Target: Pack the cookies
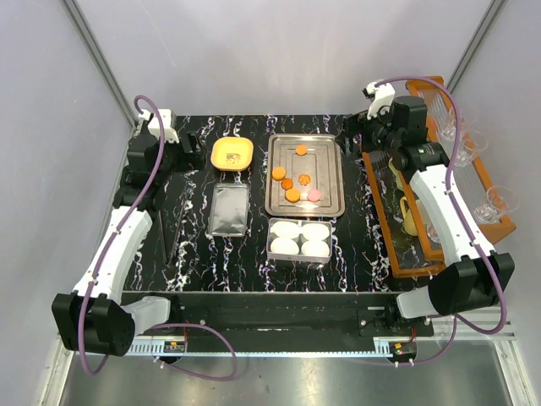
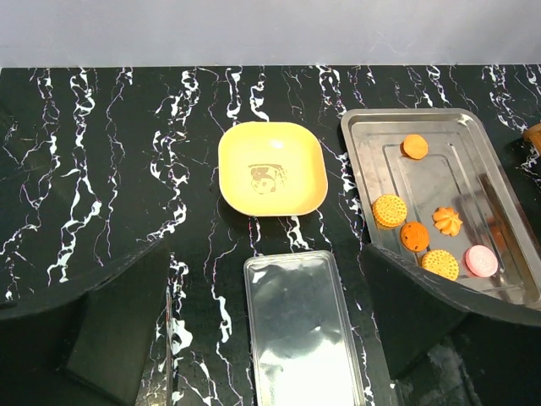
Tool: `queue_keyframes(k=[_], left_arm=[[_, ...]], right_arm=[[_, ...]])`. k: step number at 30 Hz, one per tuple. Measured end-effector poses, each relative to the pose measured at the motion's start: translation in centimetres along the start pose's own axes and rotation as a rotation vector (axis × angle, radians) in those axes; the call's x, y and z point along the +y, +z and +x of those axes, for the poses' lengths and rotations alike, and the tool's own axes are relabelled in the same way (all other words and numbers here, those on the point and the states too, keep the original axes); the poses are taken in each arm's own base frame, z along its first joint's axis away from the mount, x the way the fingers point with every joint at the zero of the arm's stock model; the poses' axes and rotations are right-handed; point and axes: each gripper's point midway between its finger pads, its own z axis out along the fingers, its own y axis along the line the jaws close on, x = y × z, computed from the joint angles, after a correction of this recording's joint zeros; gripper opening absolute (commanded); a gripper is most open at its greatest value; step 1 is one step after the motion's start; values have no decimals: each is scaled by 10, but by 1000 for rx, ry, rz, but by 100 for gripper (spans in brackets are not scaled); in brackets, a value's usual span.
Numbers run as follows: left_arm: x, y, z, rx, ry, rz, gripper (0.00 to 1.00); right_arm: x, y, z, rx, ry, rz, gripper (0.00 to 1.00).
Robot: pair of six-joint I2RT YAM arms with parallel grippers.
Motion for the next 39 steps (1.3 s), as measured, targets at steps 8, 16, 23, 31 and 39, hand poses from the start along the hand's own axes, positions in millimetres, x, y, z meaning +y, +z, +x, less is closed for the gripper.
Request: queue_keyframes(k=[8, 16, 23, 31, 39], left_arm=[[3, 0, 1, 4, -1, -10, 99], [6, -1, 4, 17, 0, -27, 99], [21, -15, 19, 135, 59, -86, 99], [54, -48, 51, 301, 128, -160, 99], [78, -85, 128, 581, 144, -156, 99]], right_arm=[[0, 0, 0, 0, -4, -1, 100], [1, 0, 0, 0, -4, -5, 100], [2, 0, 1, 2, -16, -12, 100], [9, -1, 7, 21, -66, -67, 100], [17, 3, 15, 36, -65, -117, 100]])
